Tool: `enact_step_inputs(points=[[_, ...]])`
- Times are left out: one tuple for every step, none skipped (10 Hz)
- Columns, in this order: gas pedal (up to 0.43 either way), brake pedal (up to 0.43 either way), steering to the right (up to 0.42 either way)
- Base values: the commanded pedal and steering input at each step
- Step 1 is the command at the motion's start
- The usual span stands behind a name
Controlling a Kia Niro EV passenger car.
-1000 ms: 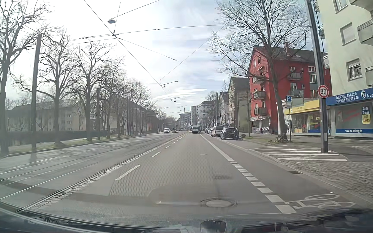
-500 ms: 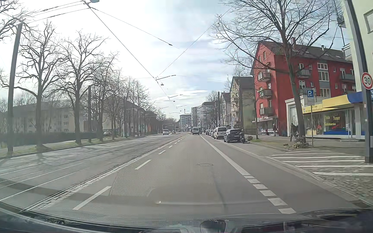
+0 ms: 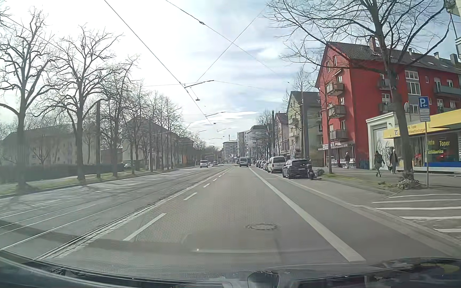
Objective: Follow the waypoints while adhering to traffic rules and regulations
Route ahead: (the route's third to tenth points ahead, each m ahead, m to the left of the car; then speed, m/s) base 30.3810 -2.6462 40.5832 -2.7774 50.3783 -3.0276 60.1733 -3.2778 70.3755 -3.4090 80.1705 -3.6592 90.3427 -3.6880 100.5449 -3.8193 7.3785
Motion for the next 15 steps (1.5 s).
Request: enact_step_inputs(points=[[0.087, 0.000, -0.004], [0.087, 0.000, -0.004], [0.087, 0.000, -0.004], [0.087, 0.000, -0.004], [0.087, 0.000, -0.004], [0.087, 0.000, -0.004], [0.087, 0.000, -0.004], [0.087, 0.000, -0.004], [0.087, 0.000, -0.003], [0.087, 0.000, -0.001], [0.087, 0.000, -0.001], [0.087, 0.000, -0.001], [0.087, 0.000, -0.001], [0.087, 0.000, -0.001], [0.087, 0.000, -0.001]])
